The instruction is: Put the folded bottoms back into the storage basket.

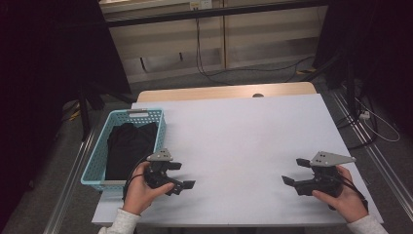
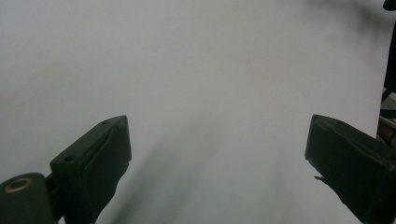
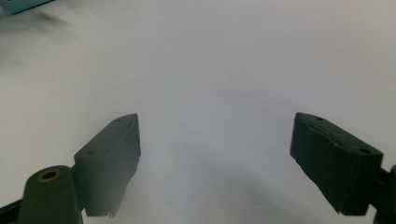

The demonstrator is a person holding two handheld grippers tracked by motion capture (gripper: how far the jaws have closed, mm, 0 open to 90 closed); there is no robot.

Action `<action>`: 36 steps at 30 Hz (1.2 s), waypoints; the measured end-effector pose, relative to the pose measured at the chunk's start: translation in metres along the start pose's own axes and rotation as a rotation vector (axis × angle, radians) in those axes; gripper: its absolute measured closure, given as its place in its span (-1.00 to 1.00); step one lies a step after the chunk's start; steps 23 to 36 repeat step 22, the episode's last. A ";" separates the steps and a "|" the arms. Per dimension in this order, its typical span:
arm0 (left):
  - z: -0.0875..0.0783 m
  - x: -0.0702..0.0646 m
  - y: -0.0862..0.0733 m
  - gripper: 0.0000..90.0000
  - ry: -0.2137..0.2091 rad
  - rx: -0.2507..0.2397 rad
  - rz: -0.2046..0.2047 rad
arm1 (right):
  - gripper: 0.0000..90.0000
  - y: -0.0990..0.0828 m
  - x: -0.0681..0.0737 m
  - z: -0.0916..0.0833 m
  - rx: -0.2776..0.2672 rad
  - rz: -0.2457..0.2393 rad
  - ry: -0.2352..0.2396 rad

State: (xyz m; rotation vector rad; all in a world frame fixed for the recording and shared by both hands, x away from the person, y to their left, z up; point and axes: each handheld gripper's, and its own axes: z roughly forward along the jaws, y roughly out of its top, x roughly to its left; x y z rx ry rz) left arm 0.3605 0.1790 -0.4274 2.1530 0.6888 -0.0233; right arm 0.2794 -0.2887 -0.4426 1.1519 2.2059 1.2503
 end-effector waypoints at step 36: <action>0.003 0.000 0.000 -0.88 0.004 0.004 0.005 | -0.67 -0.006 0.000 0.002 0.025 0.002 -0.006</action>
